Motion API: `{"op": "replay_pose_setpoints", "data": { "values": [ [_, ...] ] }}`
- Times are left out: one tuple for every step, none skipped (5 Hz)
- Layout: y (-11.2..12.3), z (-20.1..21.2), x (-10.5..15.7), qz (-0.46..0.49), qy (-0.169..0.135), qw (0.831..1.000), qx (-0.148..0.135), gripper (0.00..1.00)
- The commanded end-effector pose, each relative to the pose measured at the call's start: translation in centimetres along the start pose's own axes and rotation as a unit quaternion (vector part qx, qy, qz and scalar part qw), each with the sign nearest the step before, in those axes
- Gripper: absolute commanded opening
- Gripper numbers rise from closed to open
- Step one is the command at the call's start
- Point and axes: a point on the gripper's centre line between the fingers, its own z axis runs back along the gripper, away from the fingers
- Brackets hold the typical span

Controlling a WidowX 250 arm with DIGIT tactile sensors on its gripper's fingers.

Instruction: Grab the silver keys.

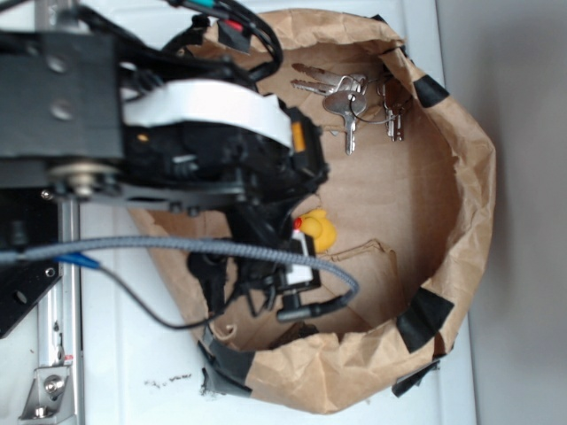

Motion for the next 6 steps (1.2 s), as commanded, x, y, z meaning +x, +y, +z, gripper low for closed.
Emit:
{"op": "replay_pose_setpoints", "data": {
  "values": [
    [0.4, -3.2, 1.3, 0.031, -0.049, 0.996, 0.064, 1.0],
    [0.2, -4.8, 1.9, 0.027, -0.044, 0.995, 0.087, 1.0],
    [-0.2, -5.5, 2.5, 0.025, -0.049, 0.994, 0.09, 1.0],
    [-0.2, -6.6, 3.2, 0.015, -0.052, 0.994, 0.098, 1.0],
    [0.0, -6.3, 4.0, 0.0, -0.041, 0.997, 0.07, 1.0],
    [0.0, -6.3, 4.0, 0.0, -0.041, 0.997, 0.07, 1.0]
  ]
}}
